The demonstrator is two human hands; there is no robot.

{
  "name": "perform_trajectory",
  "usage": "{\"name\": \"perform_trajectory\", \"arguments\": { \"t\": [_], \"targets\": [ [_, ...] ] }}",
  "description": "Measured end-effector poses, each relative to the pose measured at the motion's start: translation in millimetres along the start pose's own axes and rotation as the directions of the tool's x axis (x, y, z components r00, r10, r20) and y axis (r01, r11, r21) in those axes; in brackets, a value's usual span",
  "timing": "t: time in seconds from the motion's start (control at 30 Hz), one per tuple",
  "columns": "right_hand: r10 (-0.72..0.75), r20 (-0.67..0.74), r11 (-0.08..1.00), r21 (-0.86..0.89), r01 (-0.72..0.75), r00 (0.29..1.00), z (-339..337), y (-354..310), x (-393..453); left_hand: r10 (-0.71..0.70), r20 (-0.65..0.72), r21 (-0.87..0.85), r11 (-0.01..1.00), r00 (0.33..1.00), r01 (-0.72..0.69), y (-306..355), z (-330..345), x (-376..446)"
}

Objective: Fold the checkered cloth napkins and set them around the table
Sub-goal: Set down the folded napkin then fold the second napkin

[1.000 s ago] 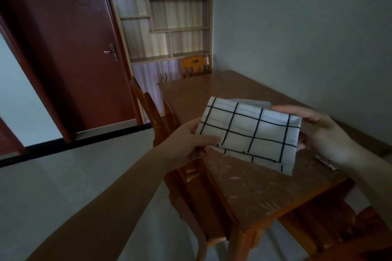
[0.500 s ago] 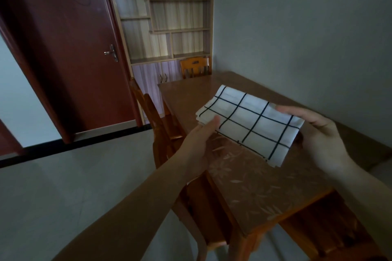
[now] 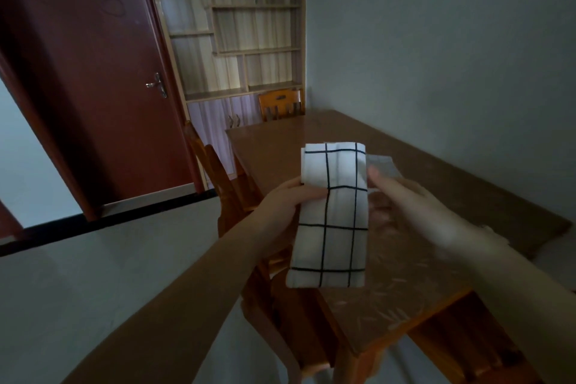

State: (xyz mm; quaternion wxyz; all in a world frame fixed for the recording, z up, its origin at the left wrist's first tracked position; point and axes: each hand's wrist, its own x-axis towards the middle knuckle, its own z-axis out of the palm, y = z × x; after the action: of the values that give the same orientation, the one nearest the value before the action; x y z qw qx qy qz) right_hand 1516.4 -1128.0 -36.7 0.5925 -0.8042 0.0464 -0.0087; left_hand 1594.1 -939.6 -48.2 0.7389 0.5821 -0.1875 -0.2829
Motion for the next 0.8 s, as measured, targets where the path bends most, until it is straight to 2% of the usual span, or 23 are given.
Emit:
{"name": "perform_trajectory", "arguments": {
  "t": [0.07,0.13,0.17,0.23,0.3,0.37,0.43,0.5,0.67,0.8],
  "targets": [
    [0.077,0.13,0.991,0.103,-0.091,0.988,0,3,2,-0.006,0.034,-0.042,0.999,0.999,0.007,1,-2,-3],
    [0.028,0.212,0.976,0.206,-0.073,0.977,3,4,-1,-0.01,0.048,-0.062,0.998,0.999,0.013,1,-3,-6],
    [-0.011,0.202,0.962,0.269,-0.045,0.979,4,4,-3,-0.005,0.038,-0.051,0.999,0.999,0.007,1,-5,-6],
    [-0.054,0.07,0.952,0.303,0.03,0.996,7,3,-5,0.035,-0.021,-0.044,0.998,0.999,-0.036,0,-6,-4],
    [-0.164,-0.104,0.977,0.122,0.176,0.981,7,6,0,0.078,-0.106,-0.056,0.995,0.991,-0.084,-3,-6,-2],
    [-0.278,-0.197,0.961,-0.049,0.274,0.94,6,5,0,0.066,-0.141,-0.045,0.996,0.988,-0.073,-8,-3,-3],
    [-0.328,-0.244,0.944,-0.116,0.308,0.912,5,6,-1,0.085,-0.142,0.101,0.992,0.986,-0.071,-15,1,-3],
    [-0.335,-0.25,0.942,-0.115,0.316,0.908,1,7,-1,0.162,-0.152,0.261,0.958,0.975,-0.118,-21,4,-3],
    [-0.301,-0.265,0.95,0.003,0.313,0.916,-9,12,-2,0.351,-0.058,0.498,0.821,0.935,-0.277,-22,7,-6],
    [-0.264,-0.361,0.948,0.074,0.309,0.895,-9,6,-4,0.392,-0.036,0.507,0.8,0.919,-0.321,-24,7,-3]
  ]
}}
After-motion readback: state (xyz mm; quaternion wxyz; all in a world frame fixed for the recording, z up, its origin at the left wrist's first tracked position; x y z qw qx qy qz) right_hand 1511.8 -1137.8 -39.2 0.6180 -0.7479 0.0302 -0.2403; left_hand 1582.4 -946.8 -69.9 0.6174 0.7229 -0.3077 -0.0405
